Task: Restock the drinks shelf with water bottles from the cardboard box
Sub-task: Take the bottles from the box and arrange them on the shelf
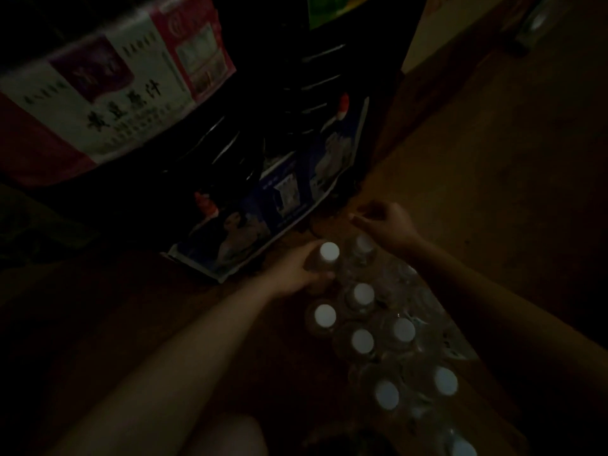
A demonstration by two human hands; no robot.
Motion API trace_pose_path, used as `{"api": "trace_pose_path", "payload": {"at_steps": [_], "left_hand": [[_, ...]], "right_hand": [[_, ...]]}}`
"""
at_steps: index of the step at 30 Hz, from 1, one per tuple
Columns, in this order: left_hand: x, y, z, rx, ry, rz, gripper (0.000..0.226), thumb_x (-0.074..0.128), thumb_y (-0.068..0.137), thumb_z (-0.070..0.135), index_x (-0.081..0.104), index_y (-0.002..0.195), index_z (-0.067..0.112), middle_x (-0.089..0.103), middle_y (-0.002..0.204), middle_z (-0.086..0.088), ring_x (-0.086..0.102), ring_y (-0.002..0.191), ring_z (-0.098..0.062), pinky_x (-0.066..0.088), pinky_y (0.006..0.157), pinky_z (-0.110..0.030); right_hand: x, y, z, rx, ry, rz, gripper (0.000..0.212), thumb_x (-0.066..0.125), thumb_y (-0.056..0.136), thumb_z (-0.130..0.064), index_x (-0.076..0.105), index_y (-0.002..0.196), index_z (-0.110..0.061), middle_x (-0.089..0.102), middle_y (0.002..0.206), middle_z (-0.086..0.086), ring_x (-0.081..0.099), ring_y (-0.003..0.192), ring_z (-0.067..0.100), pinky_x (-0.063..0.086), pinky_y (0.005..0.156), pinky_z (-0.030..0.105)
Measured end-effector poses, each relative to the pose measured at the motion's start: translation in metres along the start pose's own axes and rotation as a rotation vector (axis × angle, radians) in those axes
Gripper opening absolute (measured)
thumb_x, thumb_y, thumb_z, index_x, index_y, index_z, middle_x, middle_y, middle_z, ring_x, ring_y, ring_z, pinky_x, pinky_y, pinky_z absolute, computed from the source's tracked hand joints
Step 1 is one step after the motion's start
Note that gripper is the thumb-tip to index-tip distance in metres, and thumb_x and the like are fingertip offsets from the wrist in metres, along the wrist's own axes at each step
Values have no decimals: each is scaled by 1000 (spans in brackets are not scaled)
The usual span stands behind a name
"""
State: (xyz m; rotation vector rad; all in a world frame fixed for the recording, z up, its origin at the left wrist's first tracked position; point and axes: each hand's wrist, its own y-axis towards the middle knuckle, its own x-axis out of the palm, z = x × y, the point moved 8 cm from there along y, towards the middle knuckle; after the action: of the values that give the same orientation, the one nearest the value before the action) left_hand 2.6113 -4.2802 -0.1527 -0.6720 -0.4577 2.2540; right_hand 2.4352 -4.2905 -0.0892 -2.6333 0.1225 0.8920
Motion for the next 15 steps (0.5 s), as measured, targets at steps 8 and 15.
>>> {"api": "trace_pose_path", "payload": {"at_steps": [8,15], "left_hand": [[-4,-4,1,1,-168,119,52,66,87,20,45,135,26,51,133,6,46,125,-11,39,105,-33],[-36,-33,35,50,-185,219,46,66,86,15,50,129,20,57,126,3,52,120,-14,43,102,-35]], "right_hand": [[-3,-5,-3,-13,-9,33,28,62,91,-36,65,107,-13,65,101,2,61,92,14,51,73,27],[-23,-17,-27,-33,-51,44,36,62,89,-40,64,110,-11,67,102,3,63,93,17,54,77,33]]}}
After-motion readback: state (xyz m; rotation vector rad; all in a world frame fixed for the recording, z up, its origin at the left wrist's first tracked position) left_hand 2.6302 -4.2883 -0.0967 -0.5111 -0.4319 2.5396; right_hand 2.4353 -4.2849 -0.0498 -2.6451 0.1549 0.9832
